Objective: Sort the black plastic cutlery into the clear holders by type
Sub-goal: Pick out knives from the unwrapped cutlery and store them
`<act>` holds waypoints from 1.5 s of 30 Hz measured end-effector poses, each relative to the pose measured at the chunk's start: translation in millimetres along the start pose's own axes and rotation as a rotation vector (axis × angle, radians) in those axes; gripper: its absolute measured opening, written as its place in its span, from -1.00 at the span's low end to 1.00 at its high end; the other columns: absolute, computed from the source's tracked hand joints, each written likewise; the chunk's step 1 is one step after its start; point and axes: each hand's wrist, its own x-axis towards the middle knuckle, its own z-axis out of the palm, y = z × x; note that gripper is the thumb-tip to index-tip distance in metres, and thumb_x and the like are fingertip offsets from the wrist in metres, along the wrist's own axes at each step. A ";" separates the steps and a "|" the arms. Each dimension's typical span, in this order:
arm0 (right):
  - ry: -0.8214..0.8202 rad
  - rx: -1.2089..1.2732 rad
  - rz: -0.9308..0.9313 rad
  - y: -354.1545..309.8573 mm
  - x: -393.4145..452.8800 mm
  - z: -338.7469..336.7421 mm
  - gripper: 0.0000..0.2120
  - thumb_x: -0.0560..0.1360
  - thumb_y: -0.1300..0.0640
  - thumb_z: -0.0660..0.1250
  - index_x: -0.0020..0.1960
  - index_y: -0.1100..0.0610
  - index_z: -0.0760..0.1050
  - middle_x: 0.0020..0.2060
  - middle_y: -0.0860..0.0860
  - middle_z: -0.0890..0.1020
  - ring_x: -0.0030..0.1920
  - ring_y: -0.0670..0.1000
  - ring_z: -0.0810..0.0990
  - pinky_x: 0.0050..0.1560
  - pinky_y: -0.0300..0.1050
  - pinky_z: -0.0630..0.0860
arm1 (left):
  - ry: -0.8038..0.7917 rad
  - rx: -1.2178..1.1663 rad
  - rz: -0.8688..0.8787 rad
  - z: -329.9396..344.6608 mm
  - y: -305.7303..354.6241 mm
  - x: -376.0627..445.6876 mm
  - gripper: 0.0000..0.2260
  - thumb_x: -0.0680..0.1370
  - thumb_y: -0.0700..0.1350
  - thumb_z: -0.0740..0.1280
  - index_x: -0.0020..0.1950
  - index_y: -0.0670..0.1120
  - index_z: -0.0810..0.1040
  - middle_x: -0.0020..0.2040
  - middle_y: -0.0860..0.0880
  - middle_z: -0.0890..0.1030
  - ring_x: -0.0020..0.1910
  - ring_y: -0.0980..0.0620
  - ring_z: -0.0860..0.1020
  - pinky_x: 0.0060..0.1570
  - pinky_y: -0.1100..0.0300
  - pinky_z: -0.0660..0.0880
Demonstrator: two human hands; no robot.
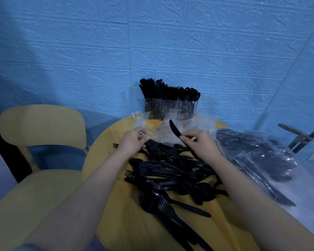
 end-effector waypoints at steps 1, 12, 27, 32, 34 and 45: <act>0.027 0.076 0.024 -2.6 0.6 -2.0 -0.87 0.53 0.13 0.34 0.03 0.08 0.64 -0.09 -0.06 0.64 -0.10 -0.07 0.54 -0.13 -0.29 0.43 | 0.008 0.037 0.018 -1.8 0.1 -0.9 -0.84 0.57 -0.08 0.31 0.12 -0.08 0.50 0.01 0.02 0.59 -0.13 0.06 0.56 -0.16 0.24 0.42; -0.077 0.500 -0.002 -49.6 -0.3 -0.7 -0.96 0.52 0.21 0.34 -0.03 0.15 0.52 -0.28 -0.05 0.62 -0.35 -0.26 0.55 -0.27 -0.45 0.42 | -0.201 -0.413 0.172 -11.6 36.6 -41.8 -0.76 0.64 -0.14 0.16 0.27 -0.07 0.50 0.05 0.06 0.62 -0.02 0.25 0.61 0.09 0.30 0.53; -0.391 -0.309 -0.181 -59.0 -17.4 32.4 -0.84 0.50 0.11 0.38 0.08 0.05 0.61 -0.02 -0.04 0.59 0.02 -0.02 0.55 0.02 -0.17 0.49 | 0.070 -0.752 -0.132 -37.4 -18.3 -88.7 -0.87 0.60 -0.25 0.23 0.11 -0.20 0.52 -0.08 -0.08 0.65 -0.27 0.08 0.66 -0.20 0.21 0.62; -0.518 -0.443 -0.313 -69.7 -16.9 55.5 -0.44 0.42 -0.16 0.40 0.36 -0.01 0.41 0.28 -0.03 0.38 0.33 -0.01 0.27 0.35 -0.04 0.19 | 0.217 -0.813 -0.203 -30.1 -35.5 -93.9 -0.84 0.61 -0.25 0.22 0.17 -0.21 0.49 -0.06 -0.11 0.65 -0.25 0.04 0.66 -0.18 0.17 0.62; -0.558 -0.542 -0.352 -70.9 -14.6 59.4 -0.42 0.42 -0.19 0.39 0.37 -0.01 0.40 0.30 -0.03 0.34 0.37 -0.01 0.19 0.37 -0.05 0.09 | 0.254 -0.865 -0.207 -26.0 -36.8 -95.2 -0.85 0.61 -0.25 0.21 0.16 -0.18 0.49 -0.05 -0.11 0.64 -0.25 0.03 0.66 -0.19 0.17 0.62; -0.386 -0.446 -0.295 -53.2 2.3 56.3 -0.63 0.48 -0.10 0.37 0.21 0.05 0.50 0.24 -0.06 0.37 0.27 0.00 0.34 0.27 -0.12 0.32 | 0.291 -0.946 -0.112 -15.0 -39.2 -99.4 -0.88 0.61 -0.28 0.20 0.05 -0.11 0.49 -0.15 -0.10 0.61 -0.33 0.08 0.63 -0.18 0.19 0.61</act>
